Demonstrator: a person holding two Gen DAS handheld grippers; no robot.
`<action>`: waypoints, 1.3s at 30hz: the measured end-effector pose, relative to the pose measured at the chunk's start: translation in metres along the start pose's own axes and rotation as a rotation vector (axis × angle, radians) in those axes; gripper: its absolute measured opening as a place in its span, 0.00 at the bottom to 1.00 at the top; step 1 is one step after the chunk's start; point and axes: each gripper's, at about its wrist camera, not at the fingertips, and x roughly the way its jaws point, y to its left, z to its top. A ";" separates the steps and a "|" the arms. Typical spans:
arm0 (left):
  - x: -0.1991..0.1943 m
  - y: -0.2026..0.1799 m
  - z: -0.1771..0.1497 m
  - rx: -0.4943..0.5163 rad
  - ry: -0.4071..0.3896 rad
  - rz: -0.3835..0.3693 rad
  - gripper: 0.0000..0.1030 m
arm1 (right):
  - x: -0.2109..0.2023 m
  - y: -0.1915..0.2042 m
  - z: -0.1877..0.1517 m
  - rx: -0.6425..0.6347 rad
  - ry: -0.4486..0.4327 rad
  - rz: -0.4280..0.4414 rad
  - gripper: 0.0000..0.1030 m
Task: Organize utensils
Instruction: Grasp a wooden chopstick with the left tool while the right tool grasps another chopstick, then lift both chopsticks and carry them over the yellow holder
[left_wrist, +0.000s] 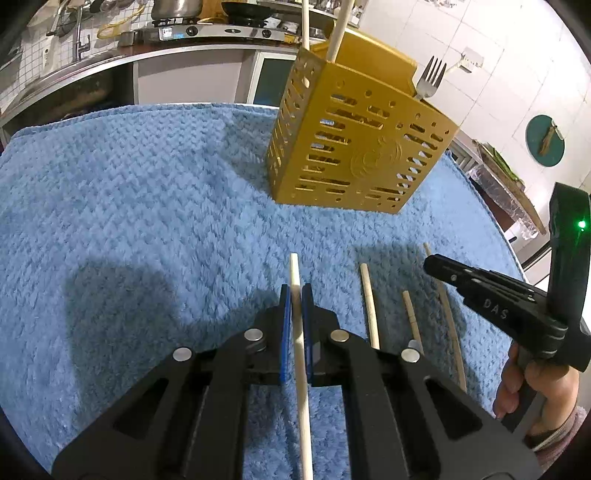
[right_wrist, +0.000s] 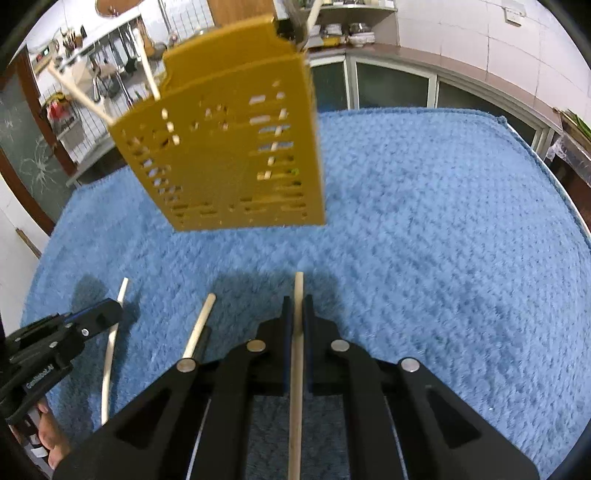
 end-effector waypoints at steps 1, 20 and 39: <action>-0.001 0.000 0.000 -0.002 -0.004 -0.001 0.04 | -0.003 -0.001 0.000 0.003 -0.015 0.008 0.05; -0.060 -0.015 0.016 0.002 -0.130 0.019 0.04 | -0.061 -0.026 0.010 0.010 -0.189 0.125 0.06; -0.118 -0.054 0.050 0.092 -0.311 0.062 0.04 | -0.135 -0.015 0.035 -0.070 -0.417 0.103 0.05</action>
